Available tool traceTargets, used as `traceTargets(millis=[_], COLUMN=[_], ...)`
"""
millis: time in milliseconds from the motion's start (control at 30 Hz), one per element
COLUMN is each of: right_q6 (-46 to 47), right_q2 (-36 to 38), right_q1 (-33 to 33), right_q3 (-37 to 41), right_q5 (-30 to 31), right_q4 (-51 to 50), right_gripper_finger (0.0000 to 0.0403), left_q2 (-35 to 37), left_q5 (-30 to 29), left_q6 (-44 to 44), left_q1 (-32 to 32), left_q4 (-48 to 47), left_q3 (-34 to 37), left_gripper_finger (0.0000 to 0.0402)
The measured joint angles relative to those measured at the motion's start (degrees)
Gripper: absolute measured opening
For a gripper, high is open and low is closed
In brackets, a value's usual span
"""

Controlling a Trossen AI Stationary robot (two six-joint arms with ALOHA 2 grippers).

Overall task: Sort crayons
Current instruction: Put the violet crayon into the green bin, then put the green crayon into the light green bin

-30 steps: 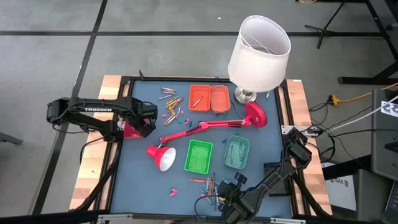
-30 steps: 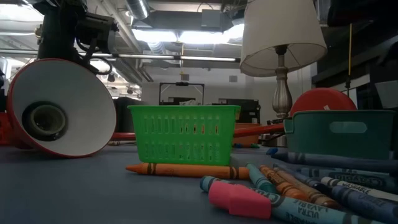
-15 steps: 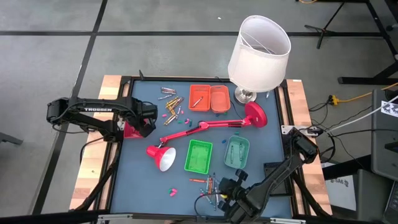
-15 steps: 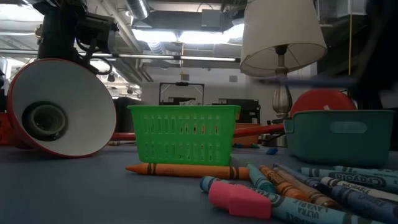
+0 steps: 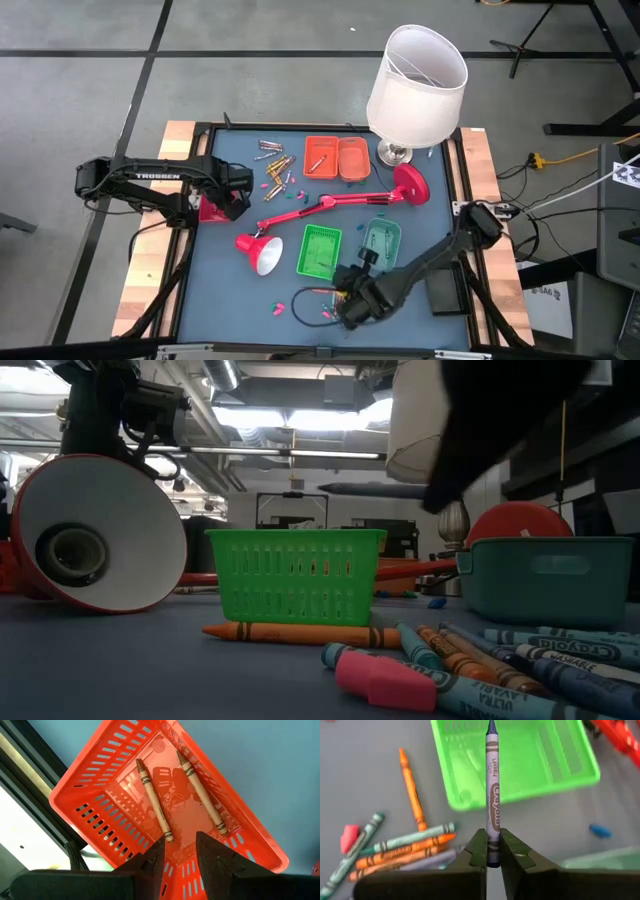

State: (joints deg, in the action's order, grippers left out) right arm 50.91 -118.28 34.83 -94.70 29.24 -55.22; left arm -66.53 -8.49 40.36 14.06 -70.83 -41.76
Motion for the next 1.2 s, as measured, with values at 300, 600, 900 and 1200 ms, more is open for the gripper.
traceTargets(millis=[300,600,900,1200], right_q6=[-14.1,-15.3,-15.2,-15.0], right_q2=[0.2,0.2,0.2,0.4], right_q1=[-6.5,-10.4,-11.9,-8.9], right_q3=[-0.1,-0.1,-0.1,-2.1], right_q5=[-3.1,-4.9,-10.3,-13.4], right_q4=[3.2,6.8,7.3,6.0], right_gripper_finger=[0.0023,0.0048,0.0114,0.0116], left_q2=[0.0,0.0,0.0,0.0], left_q5=[0.0,0.0,0.0,0.0], left_q6=[0.0,0.0,0.0,0.0], left_q1=[0.0,0.0,0.0,0.0], left_q4=[0.0,0.0,0.0,0.0], left_q3=[0.0,0.0,0.0,0.0], left_gripper_finger=[0.0094,0.0094,0.0094,0.0094])
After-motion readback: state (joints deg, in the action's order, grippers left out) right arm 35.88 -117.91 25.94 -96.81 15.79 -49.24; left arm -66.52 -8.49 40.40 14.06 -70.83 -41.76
